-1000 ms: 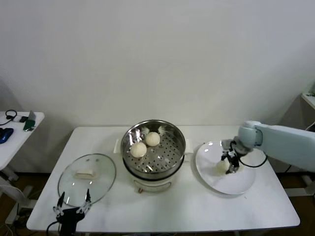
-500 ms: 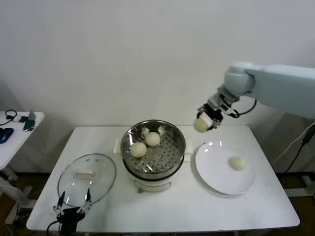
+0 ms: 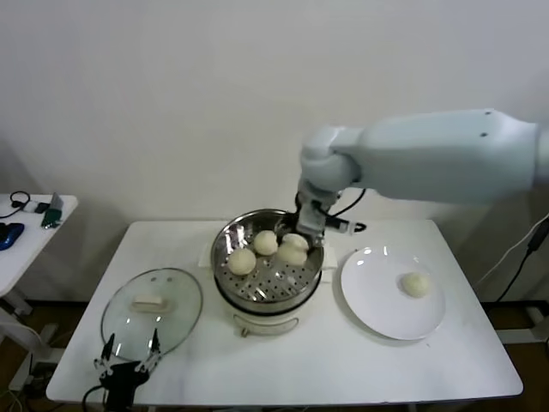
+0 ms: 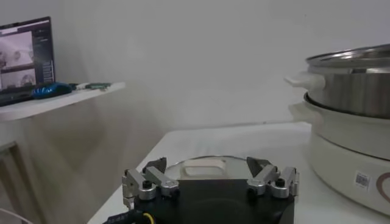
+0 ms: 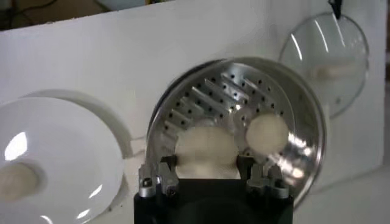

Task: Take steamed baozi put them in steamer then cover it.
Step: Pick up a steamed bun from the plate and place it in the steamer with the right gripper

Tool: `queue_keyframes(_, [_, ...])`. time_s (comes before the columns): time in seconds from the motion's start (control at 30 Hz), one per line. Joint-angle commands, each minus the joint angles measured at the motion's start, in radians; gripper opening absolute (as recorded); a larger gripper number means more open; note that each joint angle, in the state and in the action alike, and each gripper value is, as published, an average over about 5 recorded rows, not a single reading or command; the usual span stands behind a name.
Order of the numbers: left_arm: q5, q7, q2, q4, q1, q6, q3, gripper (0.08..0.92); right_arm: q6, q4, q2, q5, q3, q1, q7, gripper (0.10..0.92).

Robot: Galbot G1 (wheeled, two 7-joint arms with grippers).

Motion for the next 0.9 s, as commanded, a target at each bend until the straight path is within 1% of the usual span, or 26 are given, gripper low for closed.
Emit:
queue_keyframes(0.03, [-0.001, -0.001, 0.000, 0.002, 0.003, -0.002, -0.003, 0.823, 0.042, -0.063, 0.137, -0.096, 0.002, -0.132, 0.024, 0.662])
queue_keyframes(0.43, [-0.001, -0.004, -0.002, 0.009, 0.006, -0.006, -0.006, 0.823, 0.042, -0.193, 0.186, -0.124, 0.016, -0.234, 0.041, 0.670])
queue_keyframes(0.67, [-0.002, -0.005, -0.003, 0.009, 0.008, -0.008, -0.005, 0.823, 0.054, -0.220, 0.203, -0.116, 0.017, -0.240, 0.035, 0.680])
queue_keyframes(0.77, [-0.002, -0.005, -0.004, 0.008, 0.008, -0.009, -0.004, 0.823, 0.058, -0.224, 0.205, -0.102, 0.017, -0.239, 0.030, 0.703])
queue_keyframes(0.9, [-0.002, -0.005, -0.004, 0.007, 0.010, -0.009, -0.004, 0.823, 0.072, -0.218, 0.195, -0.060, 0.018, -0.217, 0.016, 0.781])
